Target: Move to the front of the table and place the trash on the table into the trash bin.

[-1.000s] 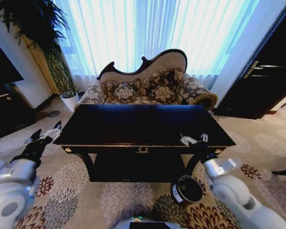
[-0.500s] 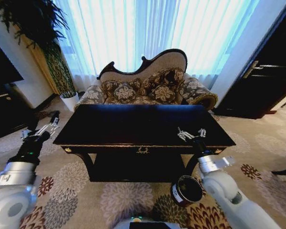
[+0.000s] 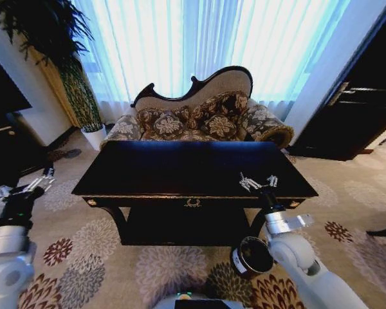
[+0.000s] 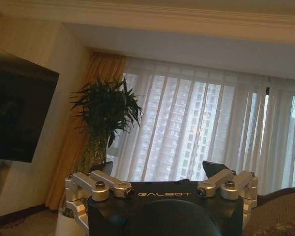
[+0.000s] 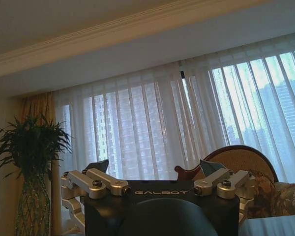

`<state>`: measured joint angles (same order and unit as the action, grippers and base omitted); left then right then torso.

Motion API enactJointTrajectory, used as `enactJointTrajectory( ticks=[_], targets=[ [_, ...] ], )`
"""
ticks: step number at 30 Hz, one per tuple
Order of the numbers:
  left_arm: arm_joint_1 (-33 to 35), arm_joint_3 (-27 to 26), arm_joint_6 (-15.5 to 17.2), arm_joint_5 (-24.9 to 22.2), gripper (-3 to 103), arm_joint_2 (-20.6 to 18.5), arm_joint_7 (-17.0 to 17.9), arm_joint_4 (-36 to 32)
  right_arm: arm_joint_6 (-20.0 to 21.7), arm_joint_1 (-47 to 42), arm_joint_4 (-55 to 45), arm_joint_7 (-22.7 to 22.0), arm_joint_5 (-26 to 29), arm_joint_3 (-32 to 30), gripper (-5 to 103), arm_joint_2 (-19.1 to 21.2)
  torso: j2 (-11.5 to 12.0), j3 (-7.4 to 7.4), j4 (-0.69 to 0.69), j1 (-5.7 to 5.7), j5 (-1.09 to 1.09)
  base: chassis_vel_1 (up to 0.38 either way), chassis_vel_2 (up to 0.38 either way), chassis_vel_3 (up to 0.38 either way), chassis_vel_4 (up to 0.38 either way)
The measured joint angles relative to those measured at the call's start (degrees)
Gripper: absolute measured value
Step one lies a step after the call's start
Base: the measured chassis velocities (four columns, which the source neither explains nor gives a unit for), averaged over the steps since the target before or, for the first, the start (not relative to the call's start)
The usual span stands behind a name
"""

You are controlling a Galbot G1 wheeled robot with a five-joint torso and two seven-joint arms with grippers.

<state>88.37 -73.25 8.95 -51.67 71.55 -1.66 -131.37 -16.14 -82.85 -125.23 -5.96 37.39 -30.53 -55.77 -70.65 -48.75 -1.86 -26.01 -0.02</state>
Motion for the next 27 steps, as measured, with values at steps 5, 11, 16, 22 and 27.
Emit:
enactJointTrajectory(
  ticks=[5, 11, 16, 22, 27],
  targets=[
    [-0.33, 1.16, 0.02, 0.34, 100, 0.62, -0.32, 0.29, 0.00, -0.48, 0.61, 1.31, 0.33, -0.38, 100, -1.00, 0.00, 0.00, 0.00, 0.00, 0.01, 0.000, 0.000, 0.000, 0.000],
    [-0.48, 1.72, 0.02, 0.55, 100, 0.48, -0.47, 0.23, -0.07, -1.46, 0.45, 2.18, 1.13, -1.43, 100, -1.28, 0.00, 0.00, 0.00, 0.00, 0.01, 0.000, 0.000, 0.000, 0.000],
    [-0.65, 1.50, 0.11, 0.46, 100, 0.19, -0.47, 0.32, -0.08, -1.26, 0.28, 2.36, 1.37, -1.57, 100, -1.42, 0.00, 0.00, 0.00, 0.00, 0.01, 0.007, -0.004, -0.010, 0.008],
    [-0.39, 1.59, 0.14, 0.69, 100, 0.54, -0.54, -0.02, -0.08, -1.08, 0.79, 2.38, 1.56, -1.65, 100, -1.53, 0.00, -0.01, 0.00, -0.02, 0.01, 0.062, -0.072, -0.068, 0.053],
    [0.00, 1.58, 0.22, 0.64, 100, 0.44, -0.58, -0.94, -0.03, -0.80, 1.56, 2.26, 2.00, -2.36, 100, -1.47, 0.00, -0.01, 0.00, -0.03, 0.01, 0.152, -0.164, -0.211, 0.186]
  ],
)
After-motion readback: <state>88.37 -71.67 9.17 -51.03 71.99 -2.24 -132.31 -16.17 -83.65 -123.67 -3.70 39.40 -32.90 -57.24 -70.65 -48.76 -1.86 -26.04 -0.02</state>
